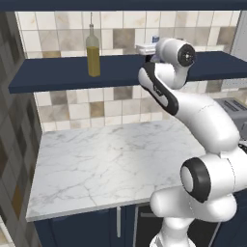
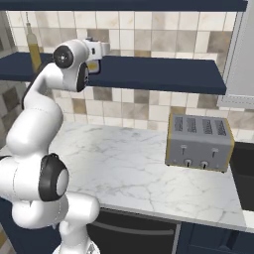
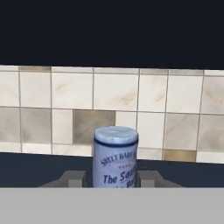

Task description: Take 2 condiments from the cabinet and move them on the counter near the stove.Make sure the condiments are lined up with each other, next to each other.

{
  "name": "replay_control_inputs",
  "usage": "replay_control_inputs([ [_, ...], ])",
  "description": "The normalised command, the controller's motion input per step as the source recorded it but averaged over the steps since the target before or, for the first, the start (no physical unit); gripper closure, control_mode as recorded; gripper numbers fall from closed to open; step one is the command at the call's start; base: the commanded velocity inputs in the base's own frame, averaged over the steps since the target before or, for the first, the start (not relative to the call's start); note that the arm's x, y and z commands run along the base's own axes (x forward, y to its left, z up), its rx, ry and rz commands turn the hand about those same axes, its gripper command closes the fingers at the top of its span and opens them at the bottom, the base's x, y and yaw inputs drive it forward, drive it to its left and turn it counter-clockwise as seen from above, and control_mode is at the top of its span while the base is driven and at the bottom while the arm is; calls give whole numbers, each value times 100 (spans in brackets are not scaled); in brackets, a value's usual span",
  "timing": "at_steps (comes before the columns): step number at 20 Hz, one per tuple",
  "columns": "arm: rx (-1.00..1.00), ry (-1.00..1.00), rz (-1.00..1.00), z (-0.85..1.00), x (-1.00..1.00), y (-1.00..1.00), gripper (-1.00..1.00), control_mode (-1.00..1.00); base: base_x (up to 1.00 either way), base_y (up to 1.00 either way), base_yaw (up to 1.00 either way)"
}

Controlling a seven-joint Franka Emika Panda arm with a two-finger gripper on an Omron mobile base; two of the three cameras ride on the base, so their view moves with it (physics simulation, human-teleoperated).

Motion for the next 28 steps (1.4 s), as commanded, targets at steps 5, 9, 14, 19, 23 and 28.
replay_control_inputs([
  [5, 0, -2, 0, 6, -96, 0, 100, -100, 0, 0, 0],
  [9, -5, 6, 0, 24, -100, 0, 100, -100, 0, 0, 0],
  [14, -8, 12, 0, 13, -95, 0, 100, -100, 0, 0, 0],
  [19, -3, 3, 0, -1, -92, 0, 100, -100, 0, 0, 0],
  [23, 0, -7, 0, -1, -63, 0, 100, -100, 0, 0, 0],
  [28, 0, -5, 0, 0, -44, 0, 100, -100, 0, 0, 0],
])
